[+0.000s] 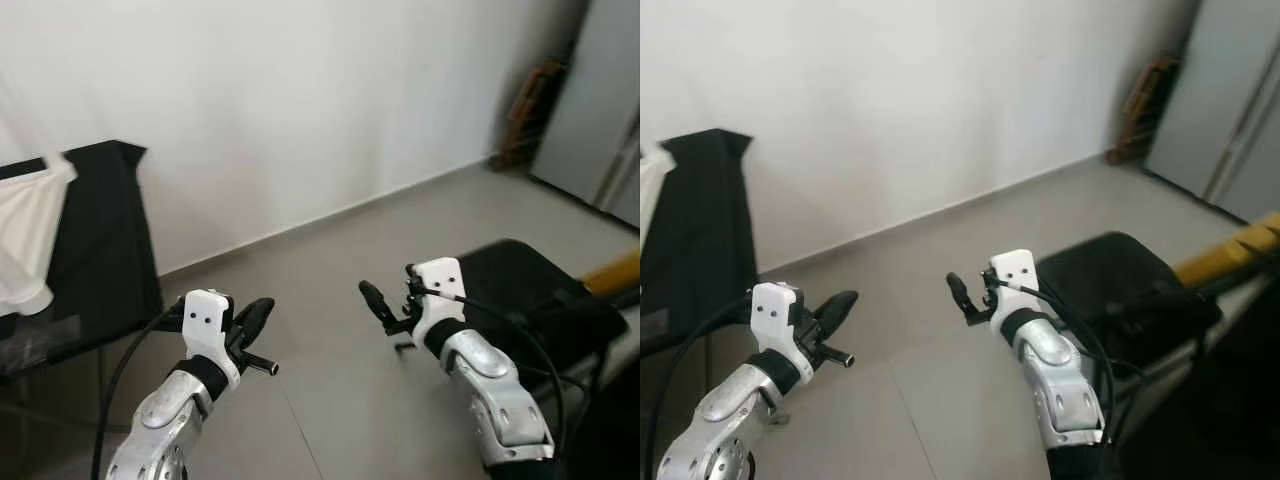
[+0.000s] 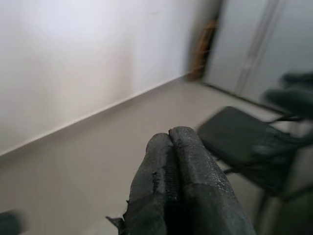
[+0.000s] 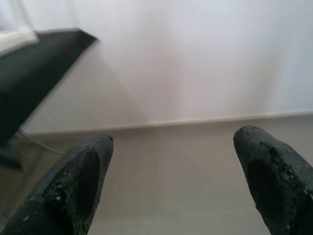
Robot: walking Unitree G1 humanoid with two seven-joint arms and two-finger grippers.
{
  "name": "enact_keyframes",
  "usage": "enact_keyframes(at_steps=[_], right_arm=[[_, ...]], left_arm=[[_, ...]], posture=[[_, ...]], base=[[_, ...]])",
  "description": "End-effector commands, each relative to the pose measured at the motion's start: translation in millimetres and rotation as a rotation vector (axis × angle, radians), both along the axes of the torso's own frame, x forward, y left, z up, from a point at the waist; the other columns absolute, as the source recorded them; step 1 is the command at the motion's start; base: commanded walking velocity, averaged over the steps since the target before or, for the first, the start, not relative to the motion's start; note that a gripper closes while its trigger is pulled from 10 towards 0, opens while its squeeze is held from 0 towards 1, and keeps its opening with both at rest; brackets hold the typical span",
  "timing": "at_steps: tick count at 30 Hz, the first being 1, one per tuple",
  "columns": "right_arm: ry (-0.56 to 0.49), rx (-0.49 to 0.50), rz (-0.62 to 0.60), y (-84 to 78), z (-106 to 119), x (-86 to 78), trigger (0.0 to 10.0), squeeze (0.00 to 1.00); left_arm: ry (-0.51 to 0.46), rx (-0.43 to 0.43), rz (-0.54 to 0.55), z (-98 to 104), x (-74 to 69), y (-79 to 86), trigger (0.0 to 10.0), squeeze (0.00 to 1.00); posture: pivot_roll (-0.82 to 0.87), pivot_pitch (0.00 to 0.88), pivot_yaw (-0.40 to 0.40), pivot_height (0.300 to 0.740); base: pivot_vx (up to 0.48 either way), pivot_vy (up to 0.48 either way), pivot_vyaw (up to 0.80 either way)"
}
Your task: Building children table
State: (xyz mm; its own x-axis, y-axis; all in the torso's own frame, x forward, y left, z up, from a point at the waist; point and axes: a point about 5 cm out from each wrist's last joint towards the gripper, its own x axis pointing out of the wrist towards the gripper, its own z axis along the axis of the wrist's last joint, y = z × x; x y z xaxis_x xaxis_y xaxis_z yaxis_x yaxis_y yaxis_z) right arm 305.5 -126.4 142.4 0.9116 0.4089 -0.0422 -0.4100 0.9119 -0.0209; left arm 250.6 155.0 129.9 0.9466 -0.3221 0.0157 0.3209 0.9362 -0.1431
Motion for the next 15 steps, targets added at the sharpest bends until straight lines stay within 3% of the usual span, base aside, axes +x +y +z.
enact_keyframes(at_steps=[1, 15], right_arm=[[0.023, -0.016, -0.031, -10.8, -7.8, -1.6, 10.0, 0.0], [0.025, -0.01, -0.027, -11.1, -8.0, -0.9, 10.0, 0.0]], left_arm=[[-0.004, -0.004, -0.026, 1.7, 1.4, -5.0, 10.0, 0.0], [-0.002, -0.011, -0.033, 1.5, 1.8, -5.0, 10.0, 0.0]], posture=[[-0.15, 0.0, 0.015, 0.74], [-0.15, 0.0, 0.013, 0.74]], base=[[0.285, 0.0, 0.0], [0.287, 0.0, 0.0]])
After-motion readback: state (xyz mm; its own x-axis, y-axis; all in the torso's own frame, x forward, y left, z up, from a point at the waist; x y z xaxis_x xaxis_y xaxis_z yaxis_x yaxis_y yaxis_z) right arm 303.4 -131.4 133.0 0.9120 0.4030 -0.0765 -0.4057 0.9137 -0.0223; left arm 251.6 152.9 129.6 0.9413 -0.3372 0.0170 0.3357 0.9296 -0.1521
